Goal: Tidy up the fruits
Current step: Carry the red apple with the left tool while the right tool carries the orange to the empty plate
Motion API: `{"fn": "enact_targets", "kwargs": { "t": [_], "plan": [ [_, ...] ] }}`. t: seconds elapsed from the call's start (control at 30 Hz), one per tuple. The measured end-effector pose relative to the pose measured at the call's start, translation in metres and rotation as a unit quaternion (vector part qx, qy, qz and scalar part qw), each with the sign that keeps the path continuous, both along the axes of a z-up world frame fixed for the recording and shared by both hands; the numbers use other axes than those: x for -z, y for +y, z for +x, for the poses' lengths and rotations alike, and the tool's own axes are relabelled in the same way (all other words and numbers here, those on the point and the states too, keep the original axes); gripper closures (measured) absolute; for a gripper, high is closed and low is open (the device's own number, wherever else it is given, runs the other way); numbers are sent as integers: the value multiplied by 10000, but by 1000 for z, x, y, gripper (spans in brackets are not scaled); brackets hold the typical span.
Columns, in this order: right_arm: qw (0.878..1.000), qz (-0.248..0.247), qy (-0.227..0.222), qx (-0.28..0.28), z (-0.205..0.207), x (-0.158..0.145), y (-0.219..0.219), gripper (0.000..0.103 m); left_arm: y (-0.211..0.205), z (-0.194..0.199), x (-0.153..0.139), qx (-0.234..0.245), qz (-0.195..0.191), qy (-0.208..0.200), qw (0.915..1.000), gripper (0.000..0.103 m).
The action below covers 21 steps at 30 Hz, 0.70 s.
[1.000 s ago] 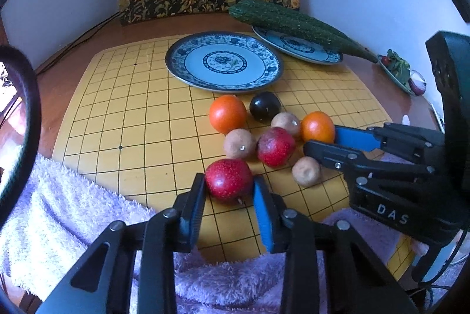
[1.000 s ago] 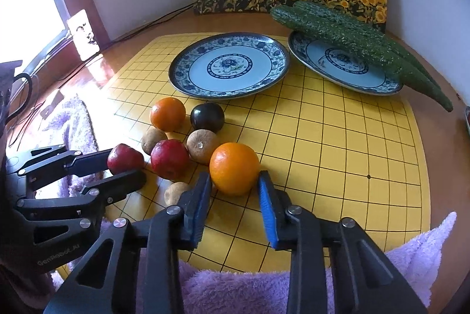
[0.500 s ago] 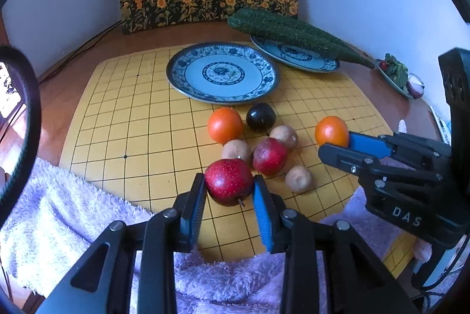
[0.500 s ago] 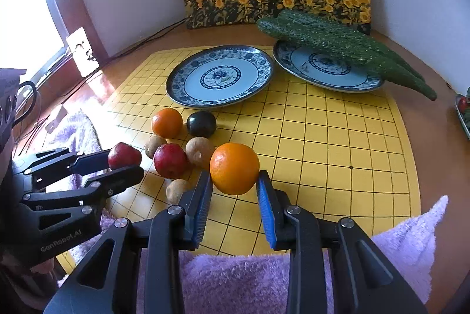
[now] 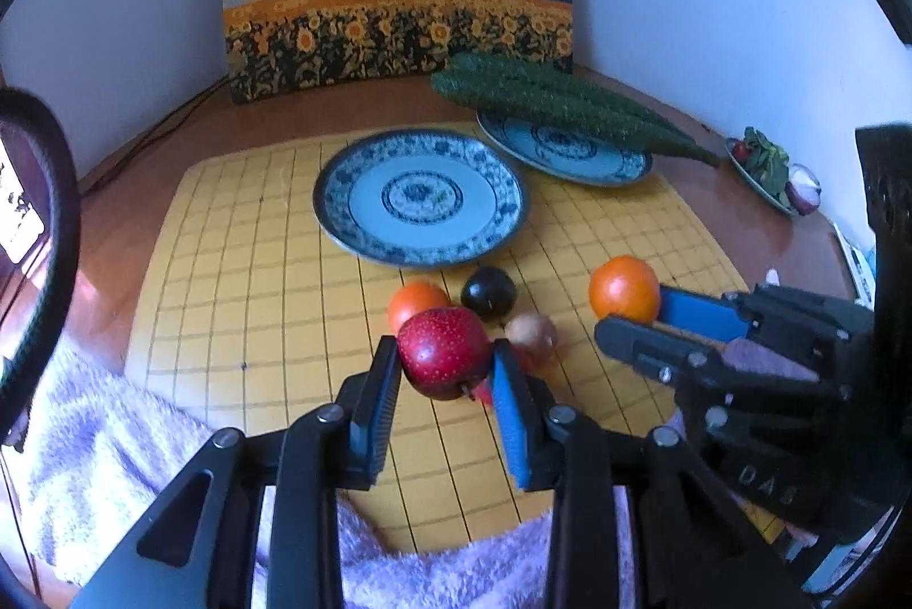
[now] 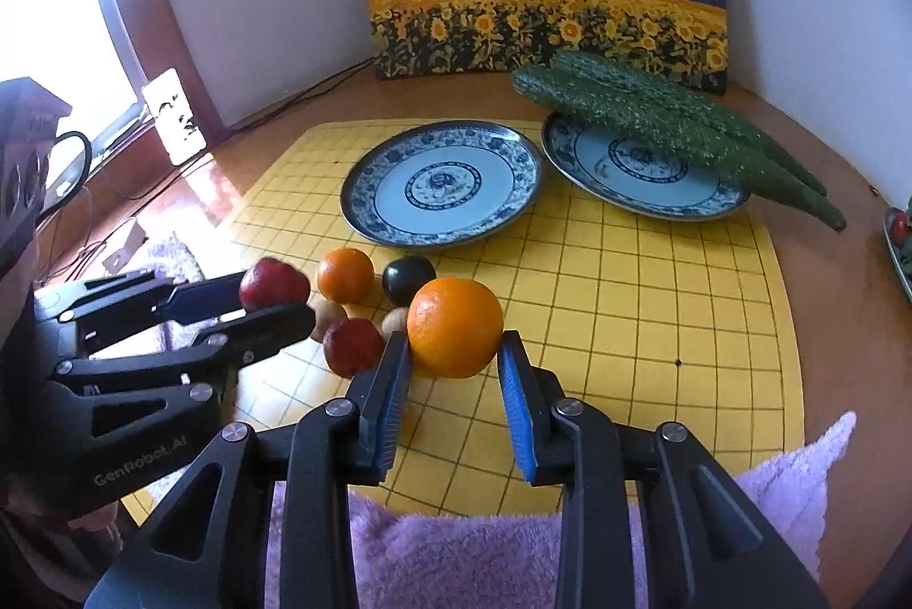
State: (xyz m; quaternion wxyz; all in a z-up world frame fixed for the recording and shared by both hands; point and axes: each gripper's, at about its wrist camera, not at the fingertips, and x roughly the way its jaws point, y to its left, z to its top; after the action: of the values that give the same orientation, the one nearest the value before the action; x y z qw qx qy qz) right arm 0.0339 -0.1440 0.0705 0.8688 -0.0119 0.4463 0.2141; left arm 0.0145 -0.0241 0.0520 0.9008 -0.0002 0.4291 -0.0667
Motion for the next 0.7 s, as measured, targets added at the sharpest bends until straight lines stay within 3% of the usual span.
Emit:
{"fn": "enact_targets", "kwargs": {
  "t": [0.7],
  "plan": [
    [9996, -188, -38, -185, 56, -10, 19, 71, 14, 75, -14, -113, 78, 18, 9999, 70]
  ]
}}
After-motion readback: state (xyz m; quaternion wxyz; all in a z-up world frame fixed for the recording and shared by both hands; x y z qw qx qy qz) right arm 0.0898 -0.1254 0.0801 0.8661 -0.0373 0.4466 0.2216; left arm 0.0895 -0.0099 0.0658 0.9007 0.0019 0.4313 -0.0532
